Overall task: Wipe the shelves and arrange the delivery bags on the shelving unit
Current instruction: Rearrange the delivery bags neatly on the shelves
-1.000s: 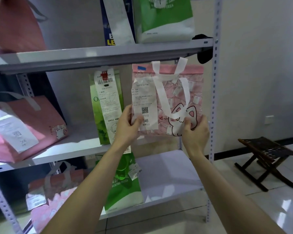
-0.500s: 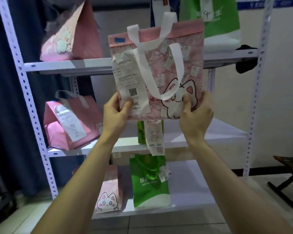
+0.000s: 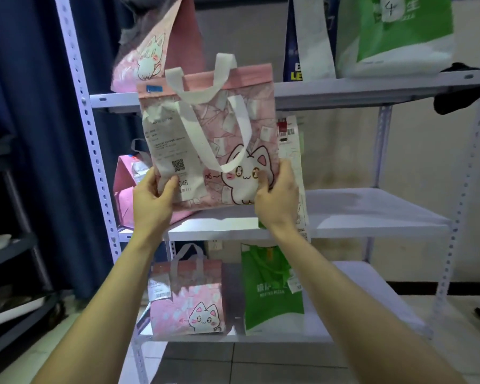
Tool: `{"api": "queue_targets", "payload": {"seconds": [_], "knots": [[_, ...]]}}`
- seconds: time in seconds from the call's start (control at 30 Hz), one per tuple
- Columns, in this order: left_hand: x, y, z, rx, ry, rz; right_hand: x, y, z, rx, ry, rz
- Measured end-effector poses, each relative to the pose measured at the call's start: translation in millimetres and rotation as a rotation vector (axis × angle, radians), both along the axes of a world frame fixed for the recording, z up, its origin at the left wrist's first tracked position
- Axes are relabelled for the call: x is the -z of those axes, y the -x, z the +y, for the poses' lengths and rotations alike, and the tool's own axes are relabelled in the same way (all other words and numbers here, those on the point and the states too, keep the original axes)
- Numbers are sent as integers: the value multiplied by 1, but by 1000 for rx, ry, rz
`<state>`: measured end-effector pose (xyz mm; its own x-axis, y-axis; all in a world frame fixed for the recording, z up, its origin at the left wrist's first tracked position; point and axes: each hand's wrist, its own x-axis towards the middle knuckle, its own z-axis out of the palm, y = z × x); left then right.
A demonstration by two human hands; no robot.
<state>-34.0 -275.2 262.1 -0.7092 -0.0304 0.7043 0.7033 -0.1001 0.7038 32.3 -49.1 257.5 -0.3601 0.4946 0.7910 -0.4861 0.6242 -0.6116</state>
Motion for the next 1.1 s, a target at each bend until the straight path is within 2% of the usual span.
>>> {"api": "queue_targets", "payload": {"seconds": [0.13,0.27,0.43,0.6,0.73,0.93,1.1], "knots": [[29,18,-12,-71,49,-76,29,29,-10,-54,-7,-203],[68,63,-26,-126,153,-110,62,50,-9,-87,4,-306],[82,62,-31,-111,122,-138,87,76,-18,-56,-29,-384],[94,95,-50,-184,208,-154,85,92,-25,-69,-44,-420],[93,90,-25,-112,214,-147,84,98,-9,-26,-3,-521],[85,87,28,-44,194,-149,90,87,33,97,39,-558],[82,90,66,-38,309,-85,90,77,69,151,77,-563]]}}
